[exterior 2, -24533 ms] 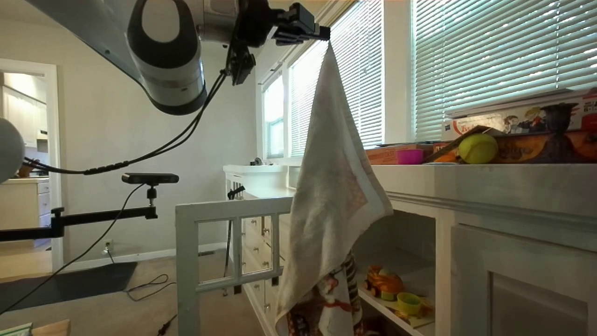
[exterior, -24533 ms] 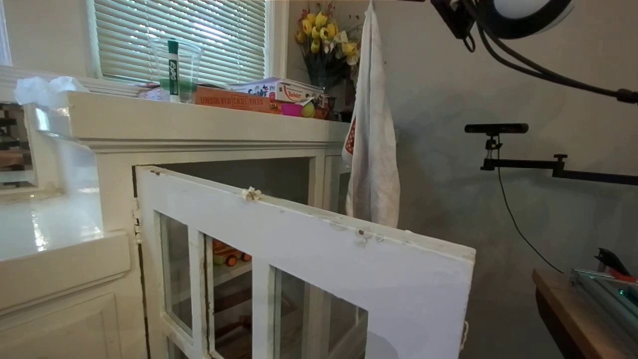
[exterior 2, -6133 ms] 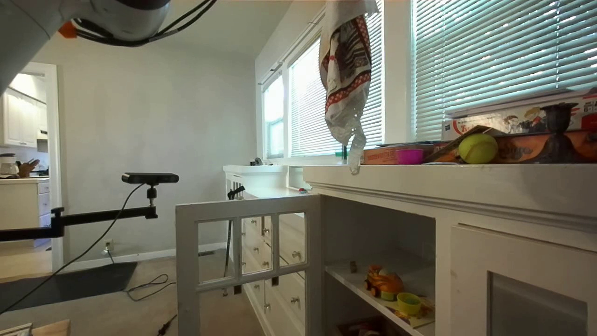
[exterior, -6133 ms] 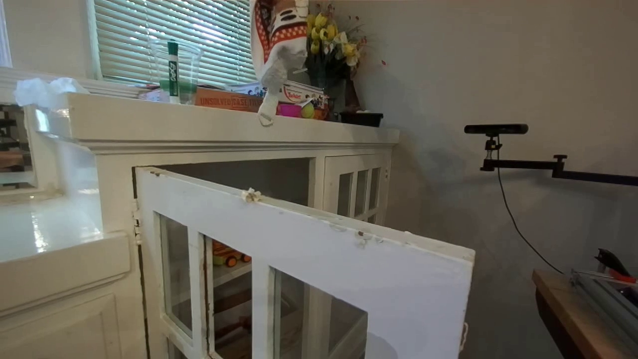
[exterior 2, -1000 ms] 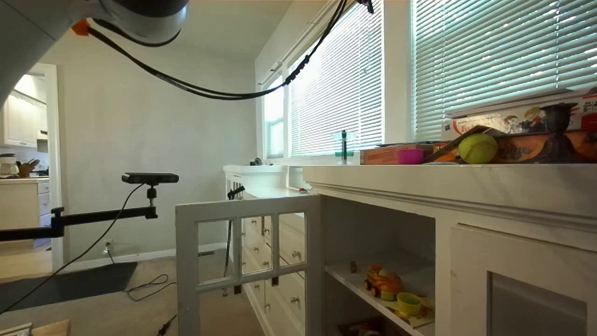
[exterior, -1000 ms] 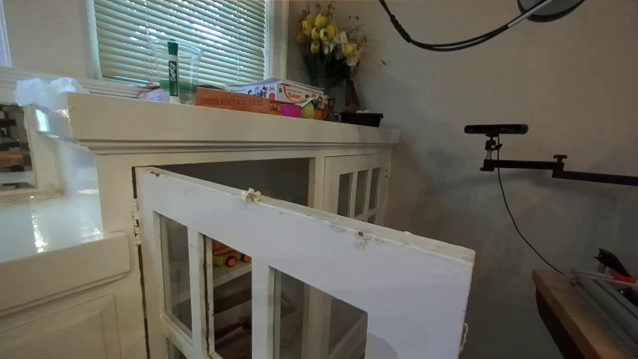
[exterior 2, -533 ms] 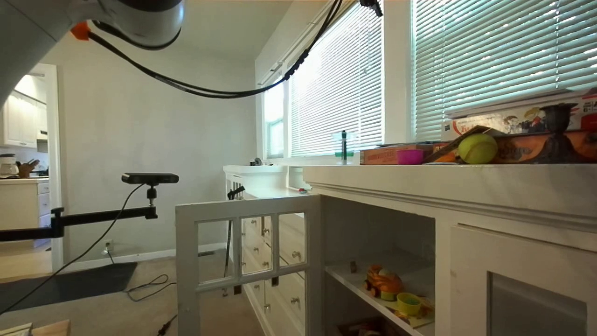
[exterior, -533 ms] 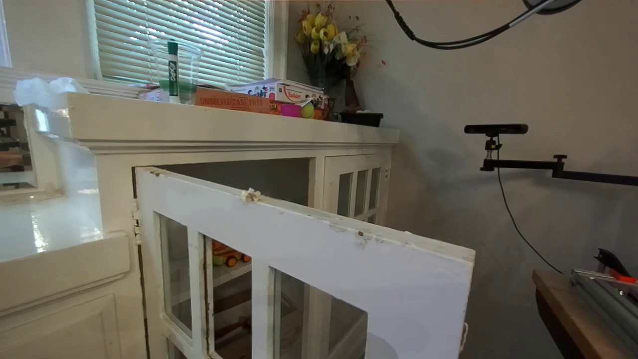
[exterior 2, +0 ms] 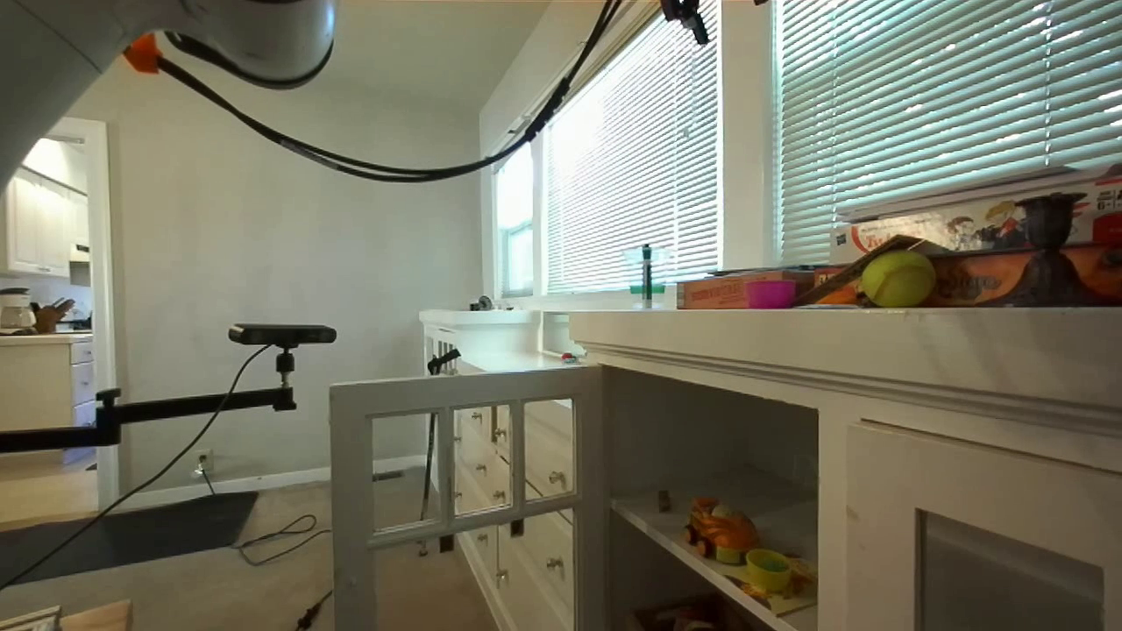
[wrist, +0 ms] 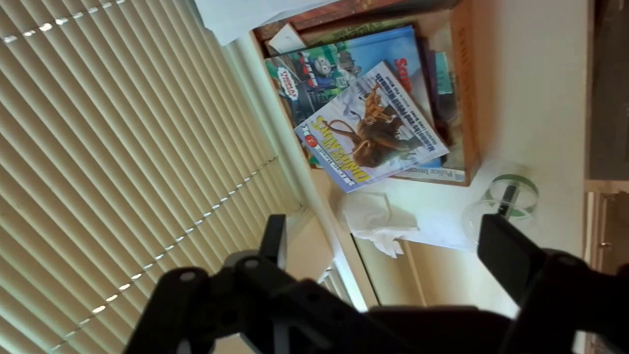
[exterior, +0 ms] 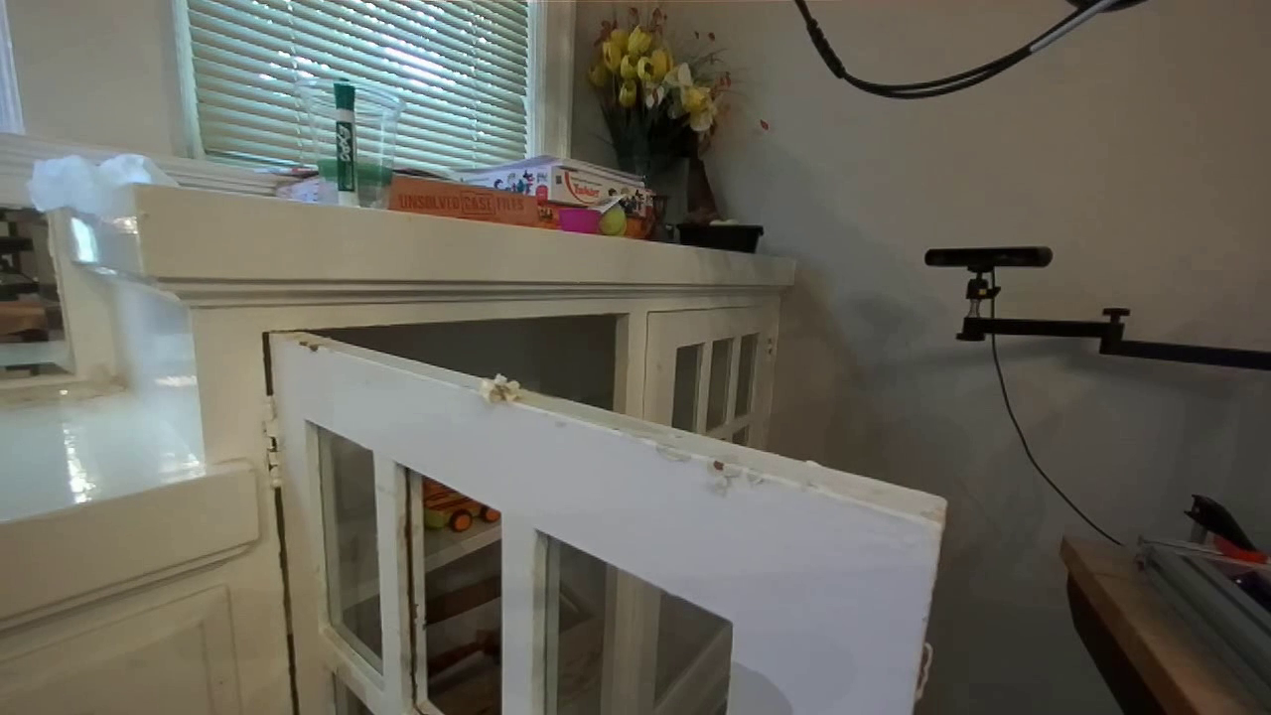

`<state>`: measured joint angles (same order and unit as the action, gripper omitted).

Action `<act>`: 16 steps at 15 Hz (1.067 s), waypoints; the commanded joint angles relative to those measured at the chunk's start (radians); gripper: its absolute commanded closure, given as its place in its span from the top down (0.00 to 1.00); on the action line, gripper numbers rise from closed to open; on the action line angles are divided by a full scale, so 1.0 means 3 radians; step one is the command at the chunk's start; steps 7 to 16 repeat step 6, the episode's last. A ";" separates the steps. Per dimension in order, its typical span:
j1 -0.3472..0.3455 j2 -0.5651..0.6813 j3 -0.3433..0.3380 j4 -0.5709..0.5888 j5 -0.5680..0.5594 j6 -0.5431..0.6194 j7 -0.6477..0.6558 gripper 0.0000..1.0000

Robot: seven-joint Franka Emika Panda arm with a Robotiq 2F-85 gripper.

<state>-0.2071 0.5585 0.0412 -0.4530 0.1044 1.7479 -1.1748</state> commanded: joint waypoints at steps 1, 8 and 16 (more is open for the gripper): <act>0.0098 -0.0008 0.0032 -0.0003 -0.0058 -0.0286 -0.0196 1.00; 0.0058 0.0054 0.0022 0.0065 -0.0015 -0.0195 -0.0075 1.00; 0.0058 0.0054 0.0022 0.0065 -0.0015 -0.0195 -0.0075 1.00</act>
